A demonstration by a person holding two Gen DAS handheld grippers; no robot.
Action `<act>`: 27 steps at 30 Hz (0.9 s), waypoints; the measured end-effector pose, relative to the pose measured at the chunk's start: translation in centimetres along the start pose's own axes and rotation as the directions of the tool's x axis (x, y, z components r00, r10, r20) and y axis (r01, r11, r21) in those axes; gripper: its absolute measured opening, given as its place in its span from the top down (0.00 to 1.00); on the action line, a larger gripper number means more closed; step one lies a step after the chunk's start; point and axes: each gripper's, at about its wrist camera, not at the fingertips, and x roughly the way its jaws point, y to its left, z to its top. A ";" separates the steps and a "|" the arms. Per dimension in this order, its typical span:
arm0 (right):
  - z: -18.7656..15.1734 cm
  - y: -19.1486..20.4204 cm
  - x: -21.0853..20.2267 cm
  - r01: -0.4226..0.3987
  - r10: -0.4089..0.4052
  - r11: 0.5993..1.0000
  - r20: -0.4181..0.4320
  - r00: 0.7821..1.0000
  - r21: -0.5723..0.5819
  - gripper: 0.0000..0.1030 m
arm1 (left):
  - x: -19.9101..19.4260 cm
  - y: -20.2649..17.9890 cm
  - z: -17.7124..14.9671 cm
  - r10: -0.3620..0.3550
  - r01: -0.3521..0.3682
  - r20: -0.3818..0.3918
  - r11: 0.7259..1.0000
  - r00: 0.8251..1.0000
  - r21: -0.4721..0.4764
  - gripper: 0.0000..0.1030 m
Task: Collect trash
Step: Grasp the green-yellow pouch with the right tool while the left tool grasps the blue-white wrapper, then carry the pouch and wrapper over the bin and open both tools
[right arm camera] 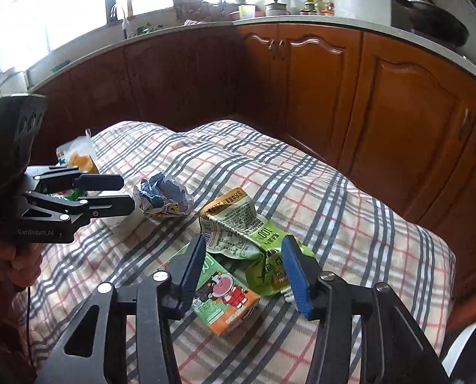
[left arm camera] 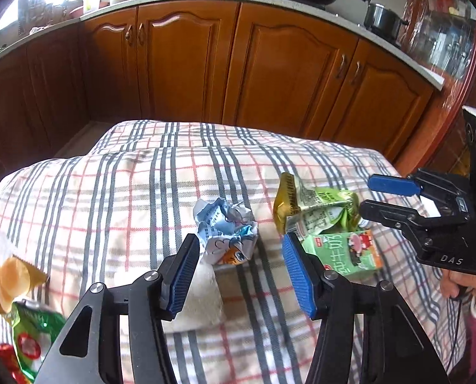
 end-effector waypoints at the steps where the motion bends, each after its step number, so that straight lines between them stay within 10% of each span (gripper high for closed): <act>1: 0.3 0.2 0.7 0.002 -0.002 1.000 -0.010 1.000 -0.025 0.59 | 0.4 0.0 0.2 0.008 -0.008 -0.005 1.000 1.000 0.006 0.46; 8: 0.4 0.7 5.1 0.001 -0.021 0.987 -0.123 0.992 -0.158 0.73 | 3.4 0.3 1.2 0.034 -0.033 -0.038 0.999 0.999 0.018 0.47; 11: 0.0 0.4 6.1 0.028 -0.052 0.986 -0.143 0.988 -0.166 0.79 | 4.4 0.3 1.2 0.013 -0.013 -0.051 1.000 0.999 0.010 0.67; 17: -0.1 -1.2 4.1 0.038 -0.042 0.998 -0.087 0.995 -0.045 0.96 | 3.7 -0.7 0.8 0.013 -0.013 0.006 1.000 1.000 0.015 0.72; 27: -3.5 -5.3 -4.8 0.022 -0.043 0.961 0.067 0.997 0.276 0.98 | -1.6 -4.5 0.2 -0.145 0.147 0.132 0.989 0.981 -0.004 0.72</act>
